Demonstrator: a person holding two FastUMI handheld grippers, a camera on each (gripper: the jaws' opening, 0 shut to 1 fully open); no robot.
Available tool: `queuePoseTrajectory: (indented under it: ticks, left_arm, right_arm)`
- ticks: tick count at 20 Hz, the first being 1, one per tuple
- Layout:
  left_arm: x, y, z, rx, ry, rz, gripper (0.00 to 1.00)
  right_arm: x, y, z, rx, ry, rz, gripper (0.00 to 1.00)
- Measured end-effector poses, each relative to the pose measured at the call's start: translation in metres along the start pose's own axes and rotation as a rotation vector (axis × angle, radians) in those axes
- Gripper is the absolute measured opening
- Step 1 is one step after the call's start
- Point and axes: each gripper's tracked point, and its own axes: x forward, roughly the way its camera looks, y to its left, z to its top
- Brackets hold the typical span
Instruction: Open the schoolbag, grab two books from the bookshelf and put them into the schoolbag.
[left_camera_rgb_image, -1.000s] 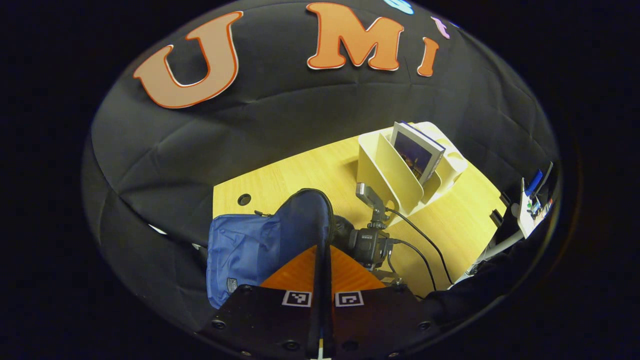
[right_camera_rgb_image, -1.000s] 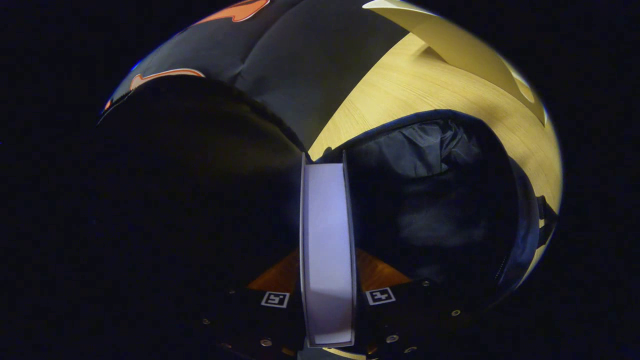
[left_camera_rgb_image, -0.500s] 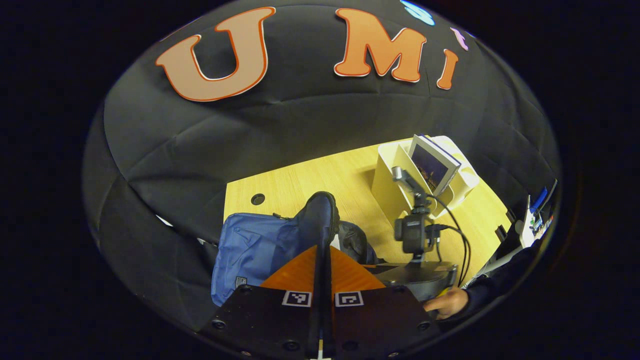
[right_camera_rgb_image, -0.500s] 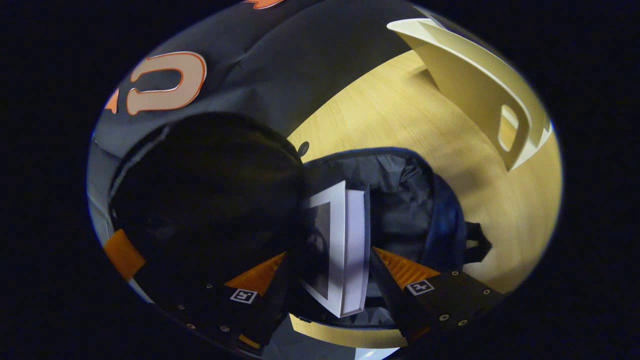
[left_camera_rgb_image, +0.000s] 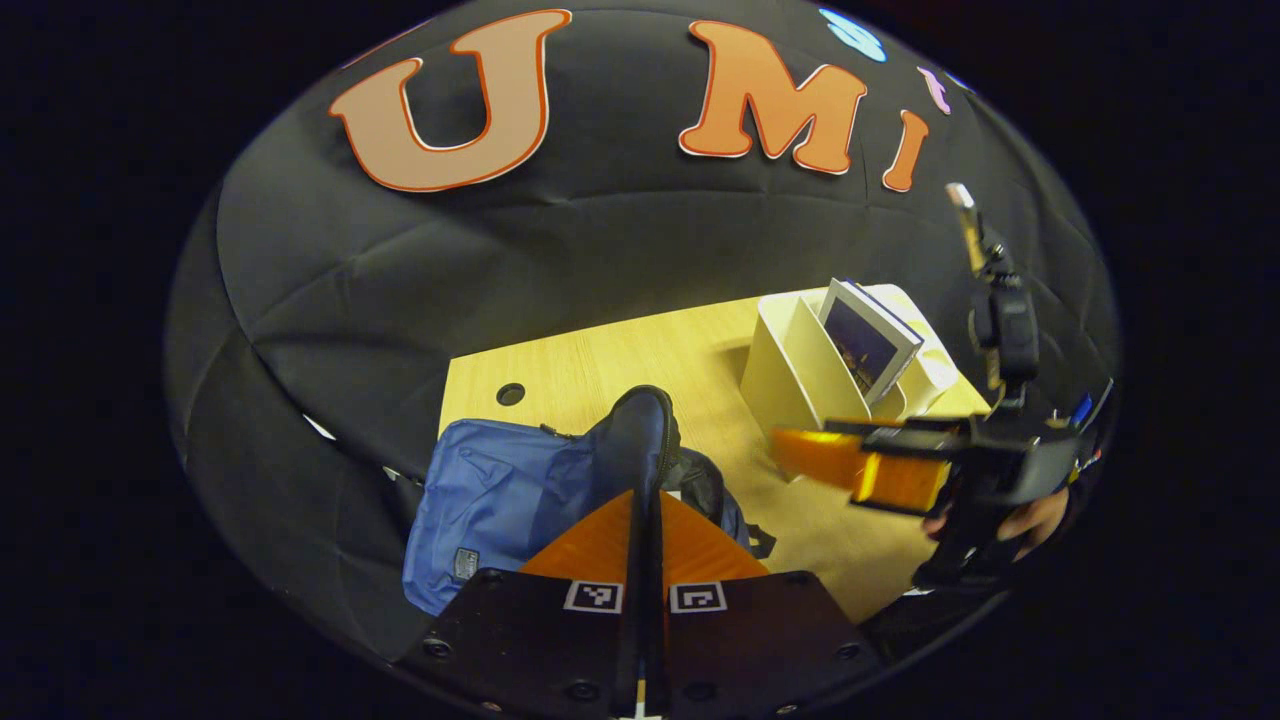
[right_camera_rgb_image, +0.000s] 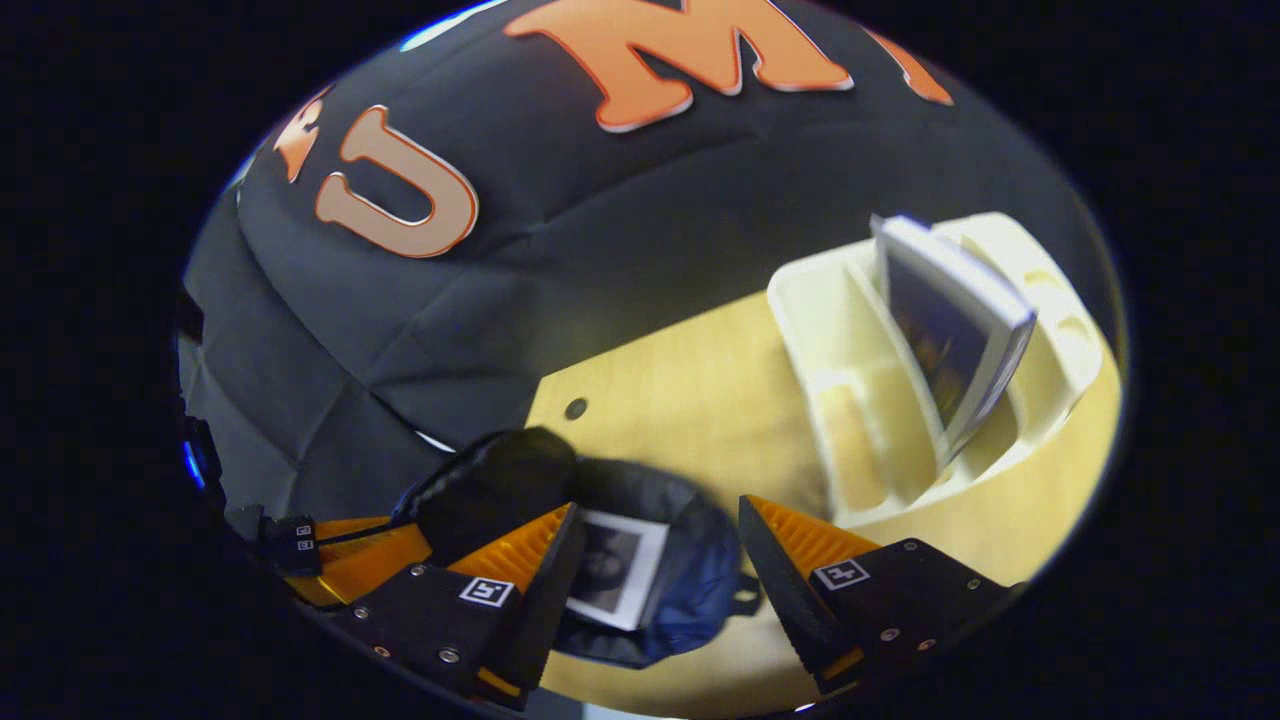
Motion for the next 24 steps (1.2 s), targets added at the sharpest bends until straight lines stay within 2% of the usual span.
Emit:
queuePoseTrajectory:
  ticks: [6,8,11,15,19,21,24]
  left_arm:
    - [0.002,0.003,0.001,-0.026,-0.011,0.023,0.03]
    - [0.002,0.0,-0.001,-0.042,-0.013,0.021,0.03]
    - [0.004,-0.003,-0.004,-0.064,-0.014,0.019,0.03]
    - [0.006,-0.001,-0.006,-0.086,-0.017,0.025,0.03]
    - [0.008,-0.001,-0.011,-0.111,-0.015,0.019,0.03]
    - [0.008,-0.001,-0.014,-0.125,-0.017,0.012,0.03]
    - [0.008,0.0,-0.018,-0.144,-0.013,0.004,0.03]
  right_arm:
    - [-0.023,-0.087,0.073,-0.163,-0.054,-0.174,0.93]
    - [-0.025,-0.11,0.08,-0.207,0.024,-0.193,0.93]
    - [-0.012,-0.153,0.098,-0.309,0.075,-0.28,0.96]
    - [0.012,-0.174,0.094,-0.297,0.193,-0.265,0.95]
    - [0.047,-0.199,0.084,-0.277,0.325,-0.293,0.94]
    - [0.059,-0.196,0.084,-0.27,0.361,-0.277,0.91]
    - [0.072,-0.2,0.084,-0.289,0.414,-0.293,0.85]
